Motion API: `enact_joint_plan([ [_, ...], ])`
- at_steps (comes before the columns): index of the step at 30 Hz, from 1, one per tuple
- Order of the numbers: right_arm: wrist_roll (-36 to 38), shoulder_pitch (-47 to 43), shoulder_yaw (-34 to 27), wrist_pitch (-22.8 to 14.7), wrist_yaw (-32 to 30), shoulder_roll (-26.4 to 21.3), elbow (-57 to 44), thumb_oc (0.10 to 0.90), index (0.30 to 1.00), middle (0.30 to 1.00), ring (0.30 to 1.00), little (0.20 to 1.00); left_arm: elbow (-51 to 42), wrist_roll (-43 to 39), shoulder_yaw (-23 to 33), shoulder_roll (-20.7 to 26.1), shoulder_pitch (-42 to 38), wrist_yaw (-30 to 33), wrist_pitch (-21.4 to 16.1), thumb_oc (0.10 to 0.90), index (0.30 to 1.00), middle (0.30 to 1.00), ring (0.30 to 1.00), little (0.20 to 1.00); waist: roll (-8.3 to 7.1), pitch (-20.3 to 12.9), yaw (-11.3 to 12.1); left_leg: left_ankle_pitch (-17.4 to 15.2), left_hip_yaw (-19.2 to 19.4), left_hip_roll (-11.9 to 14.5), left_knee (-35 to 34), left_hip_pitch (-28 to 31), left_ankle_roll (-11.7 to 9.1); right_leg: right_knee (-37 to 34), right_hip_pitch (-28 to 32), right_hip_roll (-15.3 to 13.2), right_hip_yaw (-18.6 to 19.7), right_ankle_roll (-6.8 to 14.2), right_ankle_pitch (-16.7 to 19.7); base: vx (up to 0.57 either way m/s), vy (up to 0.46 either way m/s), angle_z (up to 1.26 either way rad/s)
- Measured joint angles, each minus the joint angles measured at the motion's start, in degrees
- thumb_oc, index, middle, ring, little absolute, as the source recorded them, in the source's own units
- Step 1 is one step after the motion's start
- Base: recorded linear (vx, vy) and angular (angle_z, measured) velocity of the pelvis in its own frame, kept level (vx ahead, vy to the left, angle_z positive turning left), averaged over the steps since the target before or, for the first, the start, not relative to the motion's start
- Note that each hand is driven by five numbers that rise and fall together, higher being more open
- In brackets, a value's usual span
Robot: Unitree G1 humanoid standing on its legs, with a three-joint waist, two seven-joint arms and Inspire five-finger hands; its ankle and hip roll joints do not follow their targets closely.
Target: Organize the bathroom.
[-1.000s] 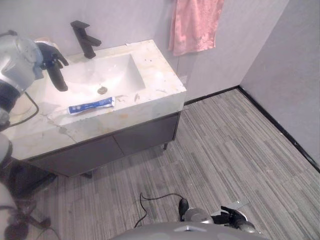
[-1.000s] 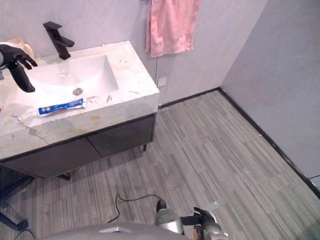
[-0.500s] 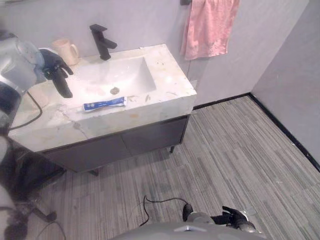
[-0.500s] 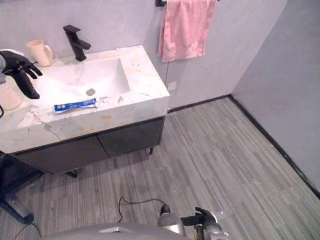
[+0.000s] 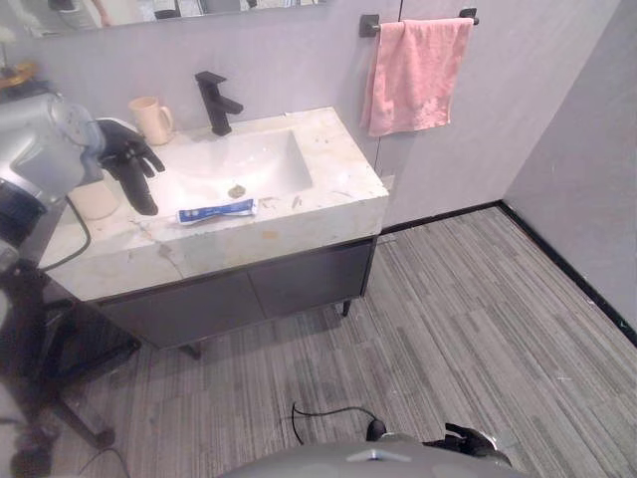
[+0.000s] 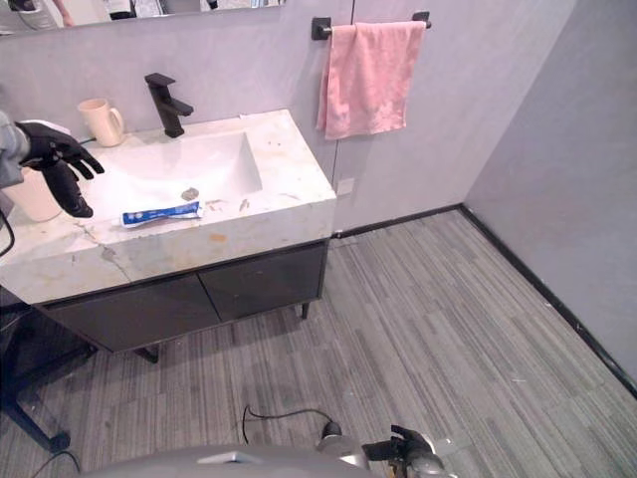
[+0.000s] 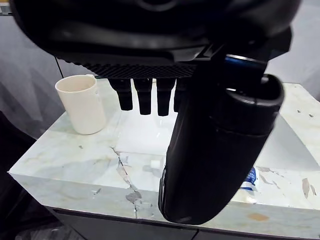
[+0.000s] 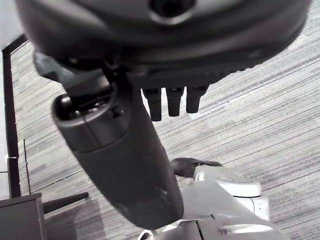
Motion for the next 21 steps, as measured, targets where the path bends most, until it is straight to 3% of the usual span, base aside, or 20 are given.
enact_joint_plan([
  [11, -0.03, 1.05, -0.03, -0.08, 0.1, 0.07, -0.13, 0.8, 0.9, 0.9, 0.9, 0.9, 0.67, 2.68, 0.01, -0.24, 2.18, -1.49, -0.12, 0.8, 0.9, 0.9, 0.9, 0.9, -0.15, -0.59, -0.27, 0.05, 0.58, 0.09, 0.01, 0.03, -0.03, -0.01, -0.26, 0.19, 0.47, 0.06, 0.05, 0.02, 0.0, -0.02],
  [21, -0.06, 2.95, 0.12, -0.07, 0.2, 0.23, -0.43, 0.8, 0.9, 0.9, 0.9, 0.9, 4.95, 5.47, 2.5, -1.42, 5.98, 1.73, -1.1, 0.8, 0.9, 0.9, 0.9, 0.9, -0.52, -1.62, -0.95, -0.01, 1.84, 0.27, 0.0, 0.08, -0.14, 0.04, -0.88, 0.56, 1.55, 0.06, 0.06, 0.02, 0.005, -0.05],
])
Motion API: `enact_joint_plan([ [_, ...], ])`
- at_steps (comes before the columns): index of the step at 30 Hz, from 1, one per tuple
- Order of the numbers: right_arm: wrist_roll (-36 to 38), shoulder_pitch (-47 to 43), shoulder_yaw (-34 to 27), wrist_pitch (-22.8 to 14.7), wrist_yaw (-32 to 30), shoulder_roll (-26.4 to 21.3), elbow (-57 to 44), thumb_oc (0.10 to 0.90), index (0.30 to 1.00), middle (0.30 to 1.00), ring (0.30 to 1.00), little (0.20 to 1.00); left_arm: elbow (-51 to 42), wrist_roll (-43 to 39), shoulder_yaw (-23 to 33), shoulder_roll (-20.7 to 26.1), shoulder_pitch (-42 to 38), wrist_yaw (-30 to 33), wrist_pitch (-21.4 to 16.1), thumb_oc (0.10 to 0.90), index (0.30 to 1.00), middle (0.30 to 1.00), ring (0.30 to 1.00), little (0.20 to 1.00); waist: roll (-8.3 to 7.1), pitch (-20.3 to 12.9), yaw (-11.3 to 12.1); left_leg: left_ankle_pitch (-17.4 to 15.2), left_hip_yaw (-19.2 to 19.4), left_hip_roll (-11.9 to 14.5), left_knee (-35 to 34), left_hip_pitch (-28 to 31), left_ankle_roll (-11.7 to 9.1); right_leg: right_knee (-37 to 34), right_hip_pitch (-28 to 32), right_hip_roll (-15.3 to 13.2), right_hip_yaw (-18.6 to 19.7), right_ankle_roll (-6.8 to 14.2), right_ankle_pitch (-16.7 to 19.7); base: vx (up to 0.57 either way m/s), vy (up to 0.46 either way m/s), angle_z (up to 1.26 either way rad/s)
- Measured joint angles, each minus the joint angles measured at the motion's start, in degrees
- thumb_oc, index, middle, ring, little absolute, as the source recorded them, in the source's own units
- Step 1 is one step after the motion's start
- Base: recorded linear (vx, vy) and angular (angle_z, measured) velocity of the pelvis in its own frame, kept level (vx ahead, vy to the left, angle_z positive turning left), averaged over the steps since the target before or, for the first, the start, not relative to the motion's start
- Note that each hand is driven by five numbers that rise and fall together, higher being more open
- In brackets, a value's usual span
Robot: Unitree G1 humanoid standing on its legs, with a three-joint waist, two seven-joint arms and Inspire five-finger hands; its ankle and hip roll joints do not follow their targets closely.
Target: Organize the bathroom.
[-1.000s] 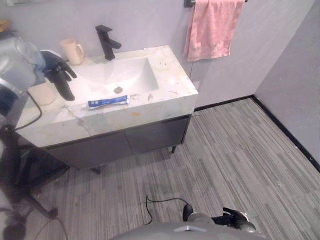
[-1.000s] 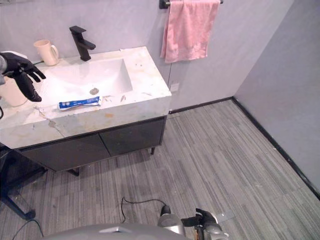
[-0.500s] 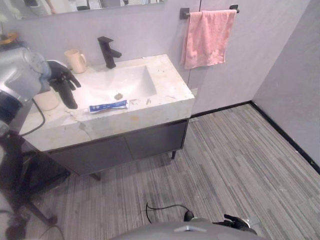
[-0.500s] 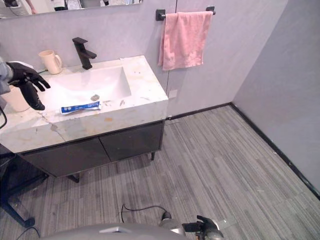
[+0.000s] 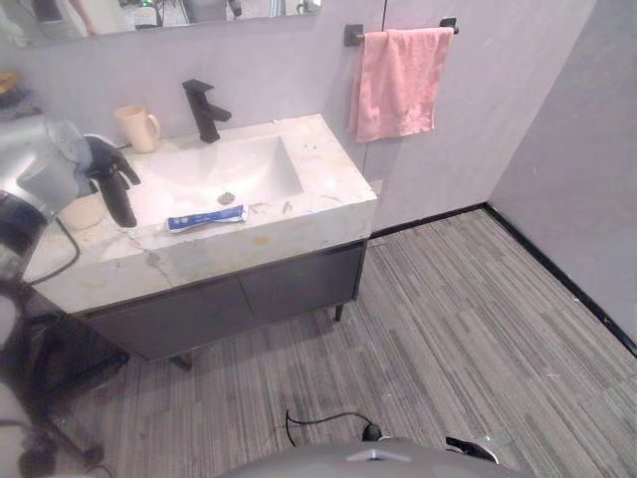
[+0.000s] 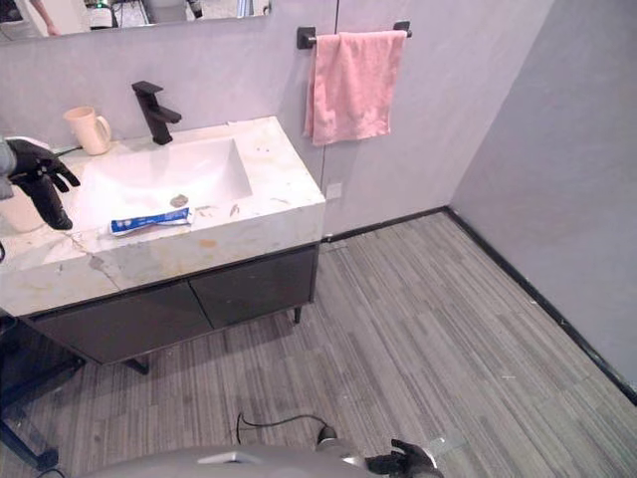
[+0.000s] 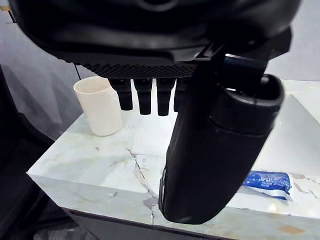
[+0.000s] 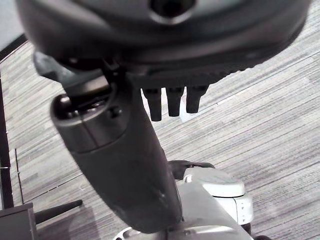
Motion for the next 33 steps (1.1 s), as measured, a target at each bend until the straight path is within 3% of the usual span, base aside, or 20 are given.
enact_joint_plan([
  [6, -0.01, 0.32, 0.02, 0.01, -0.02, 0.01, -0.07, 0.8, 0.9, 0.9, 0.9, 0.9, 1.29, -0.07, 1.85, -2.48, 4.61, 4.85, 0.04, 0.8, 0.9, 0.9, 0.9, 0.9, -0.02, -0.01, -0.76, 0.0, 0.35, 0.06, -0.02, -0.07, 0.0, 0.02, -0.27, 0.1, 0.13, 0.09, 0.04, 0.01, 0.001, -0.03],
  [12, 0.01, 0.53, 0.17, 0.01, -0.07, 0.01, -0.48, 0.8, 0.9, 0.9, 0.9, 0.9, 4.03, -2.11, 7.31, -6.17, 5.57, 21.26, -0.25, 0.8, 0.9, 0.9, 0.9, 0.9, -0.13, 0.07, -0.95, -0.02, 0.74, 0.07, -0.02, -0.12, -0.03, 0.01, -0.46, 0.27, 0.2, 0.12, 0.02, 0.01, 0.004, -0.02],
  [16, 0.02, 0.52, 0.19, 0.01, -0.16, 0.03, -0.81, 0.8, 0.9, 0.9, 0.9, 0.9, 2.98, -3.8, 11.09, -6.29, 6.72, 27.75, -0.18, 0.8, 0.9, 0.9, 0.9, 0.9, -0.13, 0.09, -1.09, -0.03, 0.78, 0.08, -0.02, -0.12, -0.04, 0.01, -0.47, 0.28, 0.2, 0.12, 0.03, 0.0, 0.0, 0.0],
  [20, 0.04, 0.54, 0.19, 0.0, -0.18, 0.12, -0.77, 0.8, 0.9, 0.9, 0.9, 0.9, 1.51, -3.67, 11.23, -6.69, 7.8, 27.03, 1.84, 0.8, 0.9, 0.9, 0.9, 0.9, -0.22, 0.17, -0.87, -0.04, 0.75, 0.1, -0.03, -0.14, -0.05, 0.02, -0.46, 0.22, 0.18, 0.13, 0.03, 0.0, 0.0, 0.0],
  [26, 0.02, 0.42, 0.17, 0.0, -0.18, 0.23, -0.8, 0.8, 0.9, 0.9, 0.9, 0.9, 1.11, -3.66, 11.2, -7.48, 9.61, 19.76, 6.35, 0.8, 0.9, 0.9, 0.9, 0.9, -0.46, 0.72, -0.73, -0.03, 0.67, 0.09, -0.04, -0.23, -0.05, 0.02, -0.46, 0.14, 0.17, 0.43, -0.07, 0.0, 0.005, 0.01],
  [33, 0.02, 0.39, 0.16, 0.0, -0.22, 0.27, -0.83, 0.8, 0.9, 0.9, 0.9, 0.9, 1.21, -3.64, 11.21, -8.28, 11.77, 18.13, 6.45, 0.8, 0.9, 0.9, 0.9, 0.9, -0.47, 1.4, -0.98, -0.03, 0.61, 0.12, -0.03, -0.23, -0.04, 0.02, -0.46, 0.13, 0.15, 0.43, -0.07, 0.0, 0.0, 0.0],
])
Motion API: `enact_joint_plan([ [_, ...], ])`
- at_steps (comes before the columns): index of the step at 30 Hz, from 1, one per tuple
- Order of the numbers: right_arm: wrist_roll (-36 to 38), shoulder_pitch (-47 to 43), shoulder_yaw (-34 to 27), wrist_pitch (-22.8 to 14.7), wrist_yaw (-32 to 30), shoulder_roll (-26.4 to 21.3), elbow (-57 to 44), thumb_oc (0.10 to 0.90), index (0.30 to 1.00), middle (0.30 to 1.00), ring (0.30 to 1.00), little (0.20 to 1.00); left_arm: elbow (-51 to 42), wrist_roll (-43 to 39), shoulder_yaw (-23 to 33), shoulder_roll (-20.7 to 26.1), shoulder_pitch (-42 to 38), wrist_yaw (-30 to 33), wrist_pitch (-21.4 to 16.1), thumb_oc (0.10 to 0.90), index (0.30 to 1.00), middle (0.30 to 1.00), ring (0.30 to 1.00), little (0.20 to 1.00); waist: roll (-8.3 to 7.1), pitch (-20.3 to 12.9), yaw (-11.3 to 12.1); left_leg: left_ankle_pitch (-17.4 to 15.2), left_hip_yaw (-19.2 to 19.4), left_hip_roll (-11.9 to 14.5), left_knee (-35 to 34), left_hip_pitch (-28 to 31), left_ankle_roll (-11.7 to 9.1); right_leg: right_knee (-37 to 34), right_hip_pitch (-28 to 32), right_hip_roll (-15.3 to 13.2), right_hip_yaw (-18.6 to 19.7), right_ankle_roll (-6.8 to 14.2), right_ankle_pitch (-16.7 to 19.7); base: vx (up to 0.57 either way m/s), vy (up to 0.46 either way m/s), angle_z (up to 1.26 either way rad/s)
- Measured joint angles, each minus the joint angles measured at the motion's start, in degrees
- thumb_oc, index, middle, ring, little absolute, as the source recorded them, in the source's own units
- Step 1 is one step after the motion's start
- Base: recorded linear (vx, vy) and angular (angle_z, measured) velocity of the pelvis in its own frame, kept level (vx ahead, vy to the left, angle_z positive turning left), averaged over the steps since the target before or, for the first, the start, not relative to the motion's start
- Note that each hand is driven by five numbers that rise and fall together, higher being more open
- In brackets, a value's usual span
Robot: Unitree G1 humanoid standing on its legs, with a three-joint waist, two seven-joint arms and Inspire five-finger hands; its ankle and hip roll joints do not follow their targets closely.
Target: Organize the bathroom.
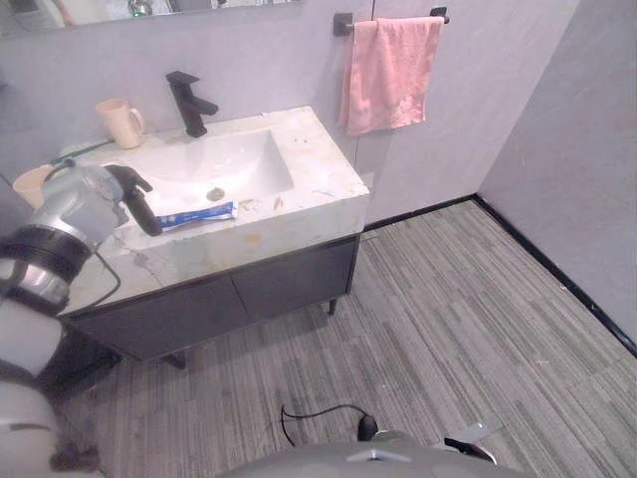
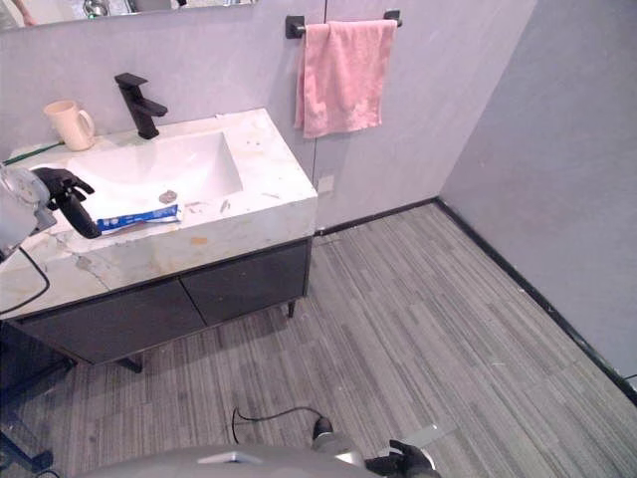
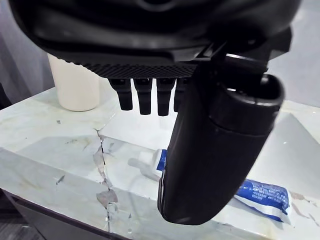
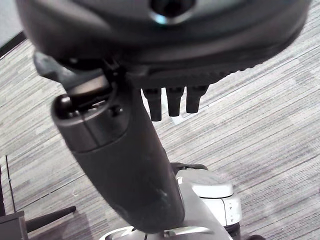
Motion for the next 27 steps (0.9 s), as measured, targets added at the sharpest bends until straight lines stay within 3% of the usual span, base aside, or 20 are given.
enact_joint_plan([
  [27, 0.0, 2.09, -0.22, -0.33, -0.04, 0.0, -0.62, 0.8, 0.9, 0.9, 0.9, 0.9, 0.51, 2.17, 3.07, -2.92, 7.0, 3.01, -2.39, 0.8, 0.9, 0.9, 0.9, 0.9, 0.2, 0.54, -1.46, -0.16, 1.05, -0.06, 0.0, -0.11, -0.11, 0.01, -0.71, 0.14, 1.39, 0.27, 0.16, 0.0, 0.002, -0.02],
])
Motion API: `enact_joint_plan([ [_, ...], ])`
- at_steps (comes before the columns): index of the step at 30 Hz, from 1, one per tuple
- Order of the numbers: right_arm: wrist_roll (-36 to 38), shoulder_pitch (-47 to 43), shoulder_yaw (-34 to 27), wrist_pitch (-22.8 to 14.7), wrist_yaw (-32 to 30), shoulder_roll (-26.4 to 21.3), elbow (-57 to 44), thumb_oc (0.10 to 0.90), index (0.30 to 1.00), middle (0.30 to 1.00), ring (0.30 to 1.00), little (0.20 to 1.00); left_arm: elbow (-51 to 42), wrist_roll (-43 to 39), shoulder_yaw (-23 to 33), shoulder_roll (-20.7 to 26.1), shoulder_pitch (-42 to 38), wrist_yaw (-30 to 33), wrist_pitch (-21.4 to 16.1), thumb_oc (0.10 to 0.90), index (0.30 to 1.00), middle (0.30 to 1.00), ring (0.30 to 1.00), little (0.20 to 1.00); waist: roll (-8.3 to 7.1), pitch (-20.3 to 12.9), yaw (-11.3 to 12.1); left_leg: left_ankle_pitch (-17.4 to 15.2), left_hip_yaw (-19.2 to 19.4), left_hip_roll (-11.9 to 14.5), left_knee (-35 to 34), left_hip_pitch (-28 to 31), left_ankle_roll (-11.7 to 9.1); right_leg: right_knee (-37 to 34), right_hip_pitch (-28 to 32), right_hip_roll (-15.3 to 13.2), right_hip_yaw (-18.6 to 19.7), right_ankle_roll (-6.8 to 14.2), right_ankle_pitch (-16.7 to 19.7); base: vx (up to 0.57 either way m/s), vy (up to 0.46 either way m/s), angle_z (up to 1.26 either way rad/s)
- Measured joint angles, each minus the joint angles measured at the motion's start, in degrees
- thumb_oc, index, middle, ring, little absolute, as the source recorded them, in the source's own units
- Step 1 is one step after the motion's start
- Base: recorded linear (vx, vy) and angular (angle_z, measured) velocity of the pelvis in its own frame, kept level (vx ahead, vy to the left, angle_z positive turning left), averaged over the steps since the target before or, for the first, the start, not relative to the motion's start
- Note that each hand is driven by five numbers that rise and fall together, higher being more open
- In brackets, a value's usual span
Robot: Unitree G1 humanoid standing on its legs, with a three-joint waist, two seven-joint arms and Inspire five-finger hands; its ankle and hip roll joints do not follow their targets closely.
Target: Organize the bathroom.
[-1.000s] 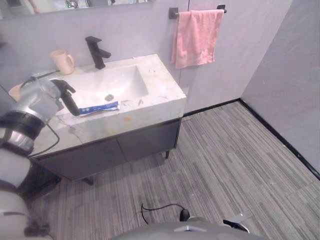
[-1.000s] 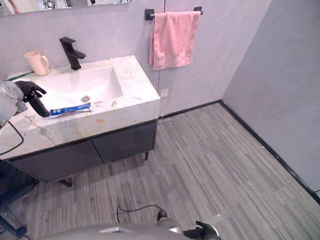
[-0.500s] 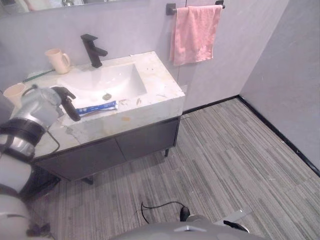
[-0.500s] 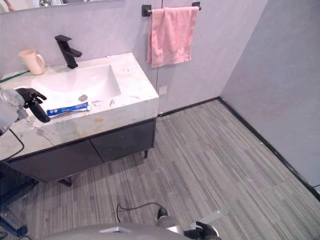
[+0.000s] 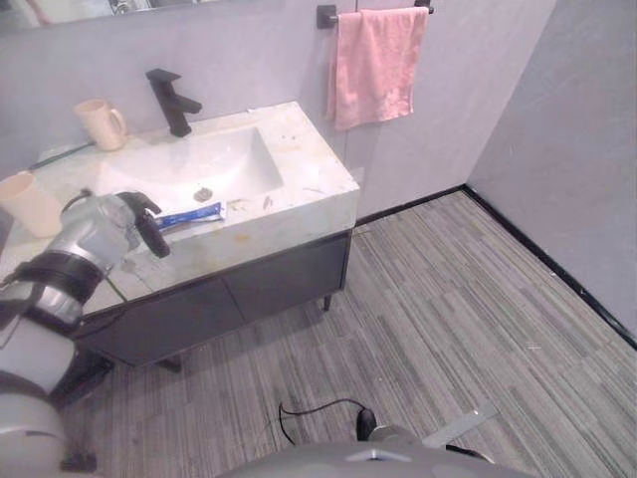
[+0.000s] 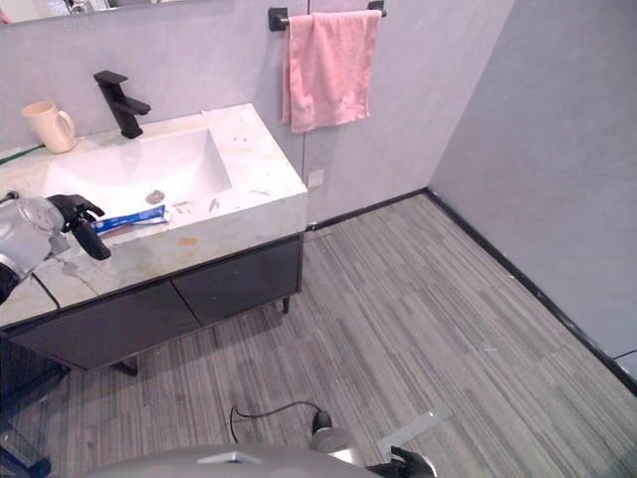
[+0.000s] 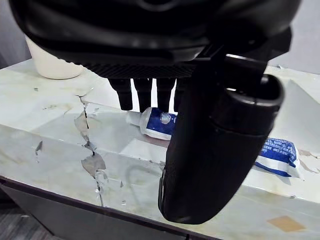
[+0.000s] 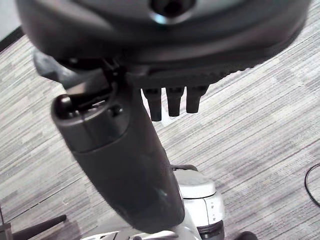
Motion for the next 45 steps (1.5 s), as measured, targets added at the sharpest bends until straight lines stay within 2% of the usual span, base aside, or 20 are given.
enact_joint_plan([
  [8, -0.01, 0.0, 0.01, 0.0, 0.02, 0.0, -0.01, 0.8, 0.9, 0.9, 0.9, 0.9, 0.37, 3.35, 0.06, -0.05, 0.05, 2.04, -1.87, 0.8, 0.9, 0.9, 0.9, 0.9, 0.0, 0.0, 0.02, 0.0, 0.04, -0.01, -0.01, 0.01, 0.0, 0.0, -0.01, -0.01, 0.02, 0.03, 0.02, 0.0, 0.0, 0.0],
  [26, 0.01, 0.01, 0.0, 0.01, 0.04, 0.0, -0.09, 0.8, 0.9, 0.9, 0.9, 0.9, 0.6, 3.79, 0.06, 0.12, 0.04, 0.5, -2.13, 0.8, 0.9, 0.9, 0.9, 0.9, -0.05, 0.04, 0.05, -0.01, -0.02, -0.05, 0.0, -0.08, -0.01, 0.0, -0.05, -0.02, 0.0, 0.23, -0.13, 0.01, 0.001, 0.0],
  [29, 0.01, 0.01, -0.05, 0.01, 0.02, 0.0, -0.09, 0.8, 0.9, 0.9, 0.9, 0.9, 0.67, 5.64, 0.11, 0.12, 0.05, 0.14, -3.05, 0.577, 0.566, 0.566, 0.566, 0.566, -0.14, 0.21, 0.06, -0.01, 0.01, -0.06, -0.01, -0.08, -0.01, 0.0, -0.05, -0.01, 0.0, 0.25, -0.14, 0.0, 0.0, 0.0],
  [30, 0.01, 0.0, -0.07, 0.01, 0.02, 0.0, -0.09, 0.8, 0.9, 0.9, 0.9, 0.9, 0.67, 5.74, 0.11, 0.12, 0.05, 0.15, -3.23, 0.56, 0.54, 0.54, 0.54, 0.54, -0.16, 0.29, 0.05, -0.01, 0.01, -0.07, 0.0, -0.08, -0.01, 0.0, -0.06, -0.01, 0.01, 0.25, -0.14, 0.0, 0.0, 0.0],
  [31, 0.02, 0.01, -0.09, 0.01, 0.02, 0.0, -0.09, 0.8, 0.9, 0.9, 0.9, 0.9, 0.67, 5.82, 0.11, 0.12, 0.05, 0.14, -3.3, 0.453, 0.38, 0.38, 0.38, 0.38, -0.22, 0.4, 0.03, -0.01, 0.04, -0.11, 0.0, -0.08, -0.01, 0.0, -0.06, -0.01, 0.02, 0.26, -0.13, 0.0, 0.0, 0.0],
  [32, 0.05, 0.04, -0.15, 0.0, 0.02, 0.0, -0.09, 0.8, 0.9, 0.9, 0.9, 0.9, 0.67, 6.18, 0.11, 0.12, 0.05, 0.06, -3.32, 0.4, 0.3, 0.3, 0.3, 0.3, -0.31, 0.5, 0.0, -0.01, 0.18, -0.08, 0.0, -0.08, -0.01, 0.01, -0.07, 0.0, 0.02, 0.26, -0.13, 0.0, 0.0, 0.0],
  [40, 0.07, 0.18, -1.53, -0.01, -0.03, -0.02, -0.08, 0.8, 0.9, 0.9, 0.9, 0.9, 1.18, 8.61, 0.56, 0.11, 0.05, -0.12, -3.78, 0.4, 0.3, 0.3, 0.3, 0.3, -0.54, 0.77, -0.1, -0.08, 0.74, -0.09, 0.01, -0.05, 0.01, 0.08, -0.21, 0.02, 0.05, 0.26, -0.12, 0.0, 0.0, 0.0],
  [45, 0.54, 0.22, -2.41, -0.88, -0.08, -0.06, -0.62, 0.8, 0.9, 0.9, 0.9, 0.9, 2.22, 10.04, 1.58, 0.04, 2.02, 0.59, -4.38, 0.4, 0.3, 0.3, 0.3, 0.3, -0.34, 0.95, -1.11, -0.22, 1.01, -0.38, 0.0, 0.19, 0.1, 0.21, -0.21, 0.01, 0.2, 0.28, -0.13, 0.0, 0.002, -0.02],
])
